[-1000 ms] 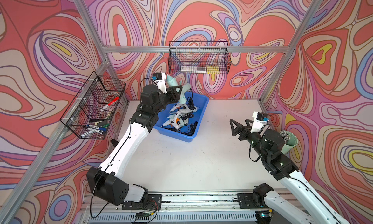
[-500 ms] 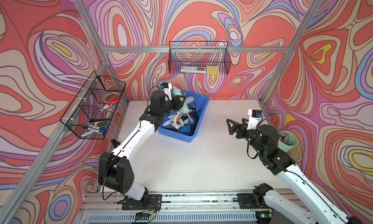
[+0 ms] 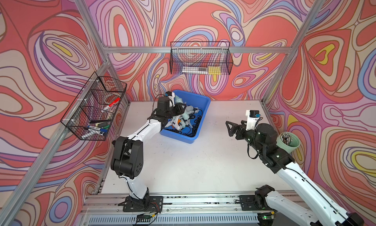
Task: Put the hot melt glue gun into the storage box
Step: Place the hot melt adhesive gun in the storage box.
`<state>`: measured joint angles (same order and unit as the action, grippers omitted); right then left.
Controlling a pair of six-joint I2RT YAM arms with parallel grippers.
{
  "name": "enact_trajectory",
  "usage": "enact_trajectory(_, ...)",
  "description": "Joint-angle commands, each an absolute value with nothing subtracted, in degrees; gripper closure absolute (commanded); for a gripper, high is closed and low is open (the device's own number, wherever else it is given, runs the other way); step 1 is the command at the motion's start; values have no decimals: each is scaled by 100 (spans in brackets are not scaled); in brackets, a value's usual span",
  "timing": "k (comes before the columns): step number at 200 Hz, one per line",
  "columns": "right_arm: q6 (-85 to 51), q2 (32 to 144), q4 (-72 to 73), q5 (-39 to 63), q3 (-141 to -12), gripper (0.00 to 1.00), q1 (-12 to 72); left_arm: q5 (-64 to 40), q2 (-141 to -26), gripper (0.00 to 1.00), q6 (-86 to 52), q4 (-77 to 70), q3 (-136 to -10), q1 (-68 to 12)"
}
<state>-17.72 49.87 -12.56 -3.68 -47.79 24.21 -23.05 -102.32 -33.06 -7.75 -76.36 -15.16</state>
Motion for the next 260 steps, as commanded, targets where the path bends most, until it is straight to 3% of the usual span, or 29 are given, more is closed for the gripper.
enact_trajectory(1, -1784, 4892, -1370, -424, -4896, 2, 2452, -2833, -10462, 100, -2647, -92, -8205, -1454)
enact_trajectory(100, -1819, 5018, -1318, -413, -4888, 2, 2449, -4241, -11652, 100, -1844, 2087, -9622, -1314)
enact_trajectory(156, -1819, 5027, -1301, -409, -4870, 2, 2446, -4514, -12321, 100, -1323, 3486, -10577, -1082)
enact_trajectory(162, -1826, 5035, -1296, -412, -4869, 2, 2448, -4511, -12362, 89, -1320, 3503, -10614, -1066)
enact_trajectory(169, -1828, 5041, -1299, -413, -4861, 2, 2448, -4495, -12409, 68, -1310, 3531, -10666, -1063)
enact_trajectory(175, -1828, 5043, -1284, -412, -4861, 2, 2445, -4483, -12455, 61, -1301, 3542, -10706, -1063)
enact_trajectory(209, -1837, 5081, -1270, -385, -4900, 2, 2448, -4078, -12720, 53, -1307, 3664, -11016, -1062)
enact_trajectory(239, -1802, 5072, -1322, -394, -4948, 2, 2444, -3666, -12871, 31, -1324, 3788, -11299, -1063)
enact_trajectory(260, -1784, 5075, -1310, -417, -4966, 2, 2444, -3485, -12902, 21, -1442, 3690, -11372, -1072)
